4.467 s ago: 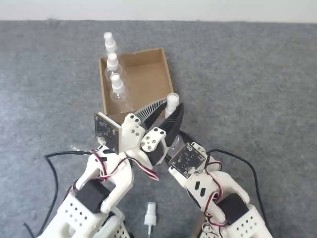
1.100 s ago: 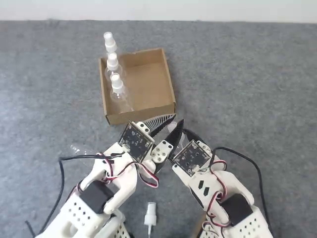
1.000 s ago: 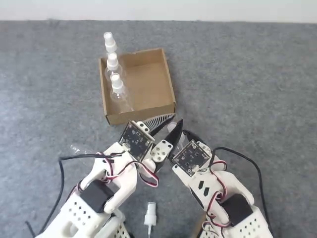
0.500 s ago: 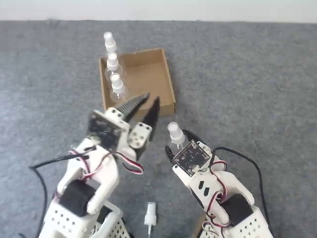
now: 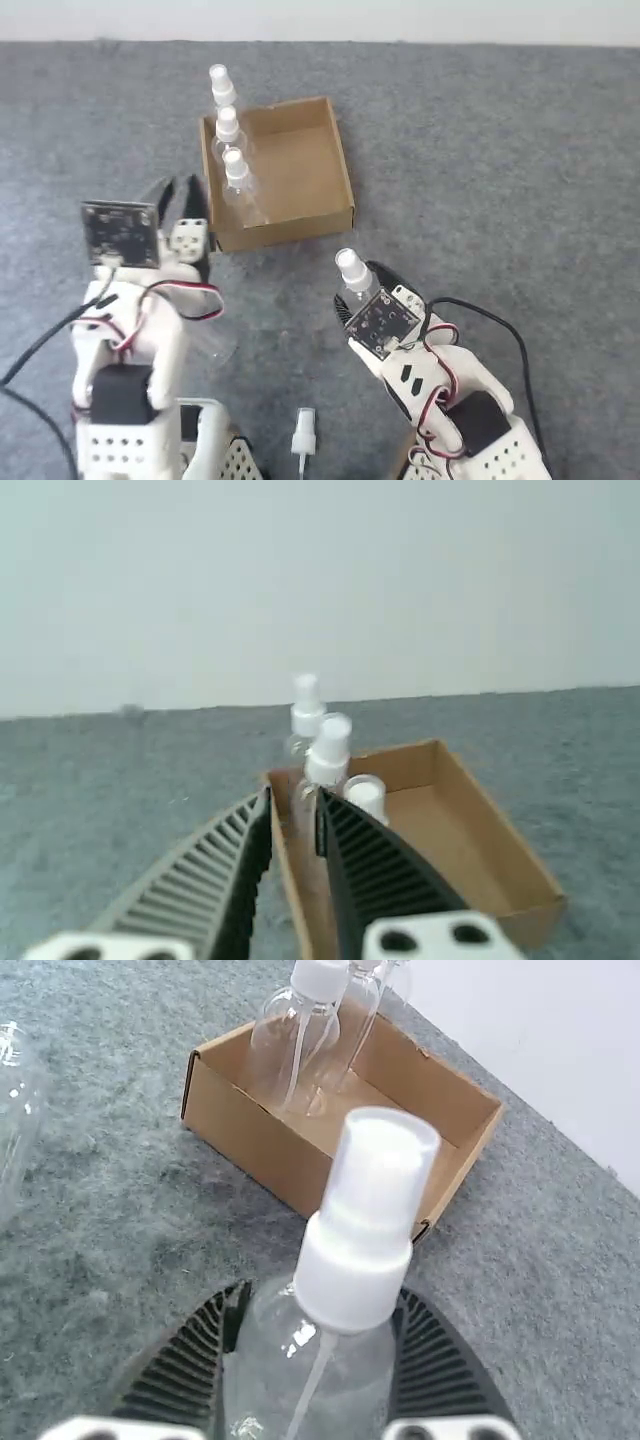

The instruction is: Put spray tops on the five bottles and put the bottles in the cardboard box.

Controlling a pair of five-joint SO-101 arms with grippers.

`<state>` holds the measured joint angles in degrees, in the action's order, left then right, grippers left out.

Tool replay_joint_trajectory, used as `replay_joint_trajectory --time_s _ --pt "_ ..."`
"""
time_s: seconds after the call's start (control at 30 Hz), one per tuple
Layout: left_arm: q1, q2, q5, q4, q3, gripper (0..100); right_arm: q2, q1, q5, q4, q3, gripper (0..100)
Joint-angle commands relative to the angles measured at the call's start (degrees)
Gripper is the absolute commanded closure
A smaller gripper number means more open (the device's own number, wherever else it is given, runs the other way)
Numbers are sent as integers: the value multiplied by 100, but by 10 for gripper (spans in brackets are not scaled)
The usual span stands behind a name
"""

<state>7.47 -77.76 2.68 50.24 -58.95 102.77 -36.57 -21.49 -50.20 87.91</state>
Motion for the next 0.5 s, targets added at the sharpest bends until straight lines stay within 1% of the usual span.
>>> replay_joint_trajectory --time_s 0.0,0.07,0.13,0.2,0.23,0.47 --pt "510 -26 -35 62 -189 934 119 22 -70 -40 -202 961" --pt "853 -26 -35 53 -347 934 119 22 -44 -31 -202 959" --pt "1178 -26 -35 -26 -523 934 119 22 316 13 -211 957" --pt "1354 -26 -35 -185 -796 934 119 22 642 13 -246 957" --pt "1407 -26 -35 -264 -963 934 119 22 738 22 -255 957" --pt "1442 -26 -35 -563 -1666 934 119 22 774 400 -62 957"
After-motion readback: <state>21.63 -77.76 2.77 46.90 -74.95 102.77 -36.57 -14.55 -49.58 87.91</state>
